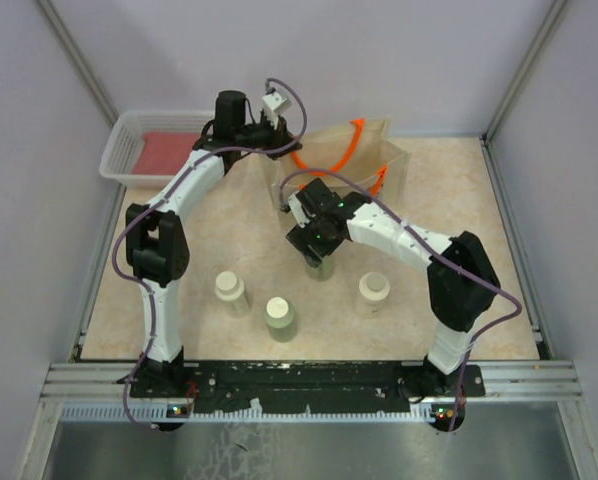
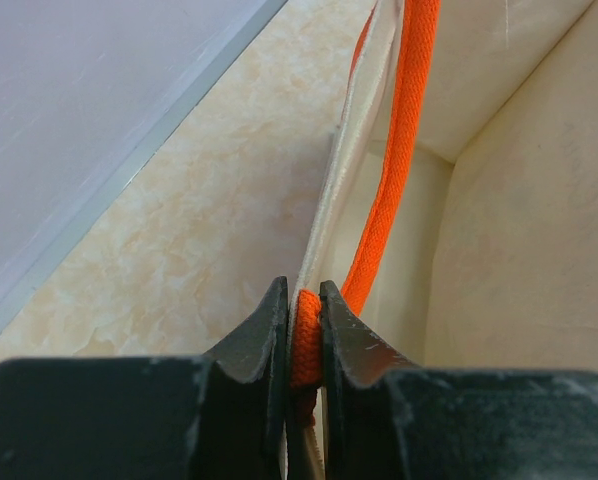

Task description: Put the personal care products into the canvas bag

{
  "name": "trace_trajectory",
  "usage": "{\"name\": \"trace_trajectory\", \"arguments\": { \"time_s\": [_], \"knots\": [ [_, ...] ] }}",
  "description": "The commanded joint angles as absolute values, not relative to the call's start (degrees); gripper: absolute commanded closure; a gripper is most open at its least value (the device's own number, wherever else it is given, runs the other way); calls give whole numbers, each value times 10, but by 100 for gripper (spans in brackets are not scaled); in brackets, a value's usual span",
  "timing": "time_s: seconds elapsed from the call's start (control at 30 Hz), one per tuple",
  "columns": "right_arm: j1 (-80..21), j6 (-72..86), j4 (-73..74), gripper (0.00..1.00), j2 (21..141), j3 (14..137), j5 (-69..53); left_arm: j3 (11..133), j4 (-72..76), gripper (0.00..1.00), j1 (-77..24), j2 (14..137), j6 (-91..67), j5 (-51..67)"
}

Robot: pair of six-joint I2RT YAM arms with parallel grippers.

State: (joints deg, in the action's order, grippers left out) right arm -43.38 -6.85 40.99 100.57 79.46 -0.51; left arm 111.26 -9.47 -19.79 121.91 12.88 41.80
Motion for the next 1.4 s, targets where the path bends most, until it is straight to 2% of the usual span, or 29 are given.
{"name": "trace_trajectory", "arguments": {
  "time_s": [0.0,0.2,0.33,0.47,0.57,0.8,1.0,1.2,1.37],
  "knots": [
    [-441,-43,465,100,914,882,-8,1100,-108,100,-202,1196,128,436],
    [-441,-44,524,100,873,986,-19,1090,-104,100,-202,1191,126,435],
    [-437,-56,520,100,856,1045,28,1088,-104,100,-202,1189,126,437],
    [-401,-61,519,100,863,1140,10,1087,-103,100,-202,1187,125,441],
    [-368,-63,509,100,884,1207,5,1085,-104,100,-202,1184,125,442],
    [-303,-84,441,100,971,1242,-10,1078,-105,100,-203,1175,123,449],
    [-293,-95,517,100,1093,1341,-25,1072,-111,100,-204,1161,127,449],
    [-293,-98,526,100,1128,1310,-4,1069,-116,100,-205,1156,130,447],
    [-291,-109,502,100,1111,1216,26,1074,-122,100,-205,1161,133,446]
  ]
}}
